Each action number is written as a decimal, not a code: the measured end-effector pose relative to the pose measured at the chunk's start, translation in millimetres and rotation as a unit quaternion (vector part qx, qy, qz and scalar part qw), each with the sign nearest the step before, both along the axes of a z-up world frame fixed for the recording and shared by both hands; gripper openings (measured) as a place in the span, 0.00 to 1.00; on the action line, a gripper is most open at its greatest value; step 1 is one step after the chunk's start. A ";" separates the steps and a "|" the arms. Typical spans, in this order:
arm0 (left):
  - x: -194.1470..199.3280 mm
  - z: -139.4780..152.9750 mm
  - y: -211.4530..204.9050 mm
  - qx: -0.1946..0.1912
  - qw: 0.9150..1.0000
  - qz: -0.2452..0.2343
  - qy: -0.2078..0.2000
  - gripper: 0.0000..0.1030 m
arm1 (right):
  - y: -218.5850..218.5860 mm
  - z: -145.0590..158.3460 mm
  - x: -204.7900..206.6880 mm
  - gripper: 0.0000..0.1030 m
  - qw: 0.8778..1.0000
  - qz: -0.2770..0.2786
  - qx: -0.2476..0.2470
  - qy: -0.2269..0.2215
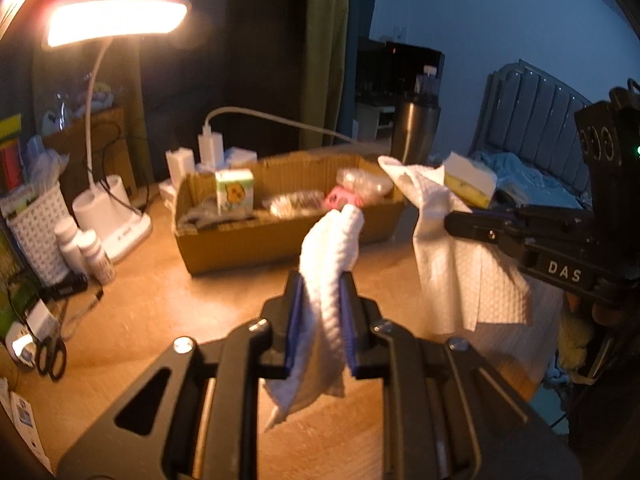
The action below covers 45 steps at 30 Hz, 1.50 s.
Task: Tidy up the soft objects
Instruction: 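Carry both white towels over the cardboard box with both grippers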
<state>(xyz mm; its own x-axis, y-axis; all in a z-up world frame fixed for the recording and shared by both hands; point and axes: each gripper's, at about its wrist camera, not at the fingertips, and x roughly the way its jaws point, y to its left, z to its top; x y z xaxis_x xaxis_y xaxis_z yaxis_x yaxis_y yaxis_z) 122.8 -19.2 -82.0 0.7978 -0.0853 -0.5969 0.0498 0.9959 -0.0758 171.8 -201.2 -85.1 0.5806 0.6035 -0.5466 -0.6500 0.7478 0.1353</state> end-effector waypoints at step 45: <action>55.0 106.0 47.0 -0.020 0.985 0.019 -0.169 0.18 | 56.9 90.2 68.1 0.09 0.992 -0.011 0.014 -0.122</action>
<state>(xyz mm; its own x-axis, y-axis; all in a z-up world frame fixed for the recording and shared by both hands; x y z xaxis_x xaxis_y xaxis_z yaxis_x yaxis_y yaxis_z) 177.8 27.8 24.0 0.9533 -0.0697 -0.2938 0.0415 0.9940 -0.1010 239.9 -144.3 5.1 0.7071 0.6016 -0.3716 -0.6490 0.7608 -0.0034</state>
